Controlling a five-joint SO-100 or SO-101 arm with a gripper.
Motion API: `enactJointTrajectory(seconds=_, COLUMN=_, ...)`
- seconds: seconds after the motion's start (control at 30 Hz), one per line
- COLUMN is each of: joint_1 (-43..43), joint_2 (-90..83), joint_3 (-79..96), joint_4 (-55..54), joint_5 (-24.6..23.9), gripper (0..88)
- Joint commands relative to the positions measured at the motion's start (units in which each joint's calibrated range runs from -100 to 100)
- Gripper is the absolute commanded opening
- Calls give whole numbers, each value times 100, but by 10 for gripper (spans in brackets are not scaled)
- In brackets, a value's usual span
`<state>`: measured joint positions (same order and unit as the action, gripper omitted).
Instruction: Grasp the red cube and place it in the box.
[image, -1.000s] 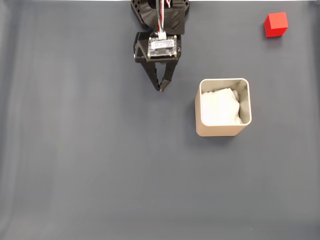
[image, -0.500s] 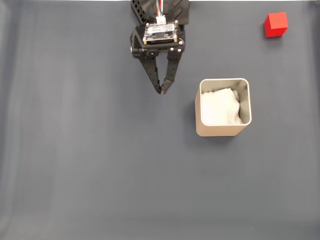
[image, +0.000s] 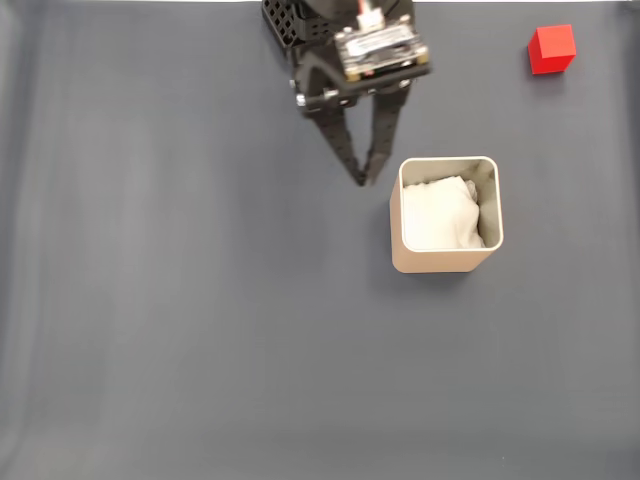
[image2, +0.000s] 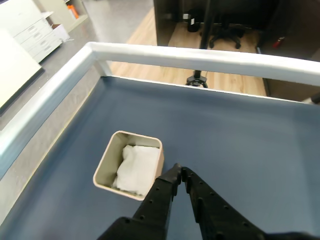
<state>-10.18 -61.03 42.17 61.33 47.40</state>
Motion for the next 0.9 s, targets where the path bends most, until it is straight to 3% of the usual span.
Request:
enactJointTrajectory(seconds=0.0, joint_1=-448, joint_2=15, joint_3=-415, joint_4=272, joint_5=142, gripper=3)
enactJointTrajectory(seconds=0.5, joint_1=-2897, joint_2=-210, joint_3=-625, joint_4=1749, joint_5=425, gripper=2)
enactJointTrajectory(seconds=0.87, joint_1=-4267, joint_2=-184, joint_3=-516, joint_4=2012, joint_5=186, gripper=2)
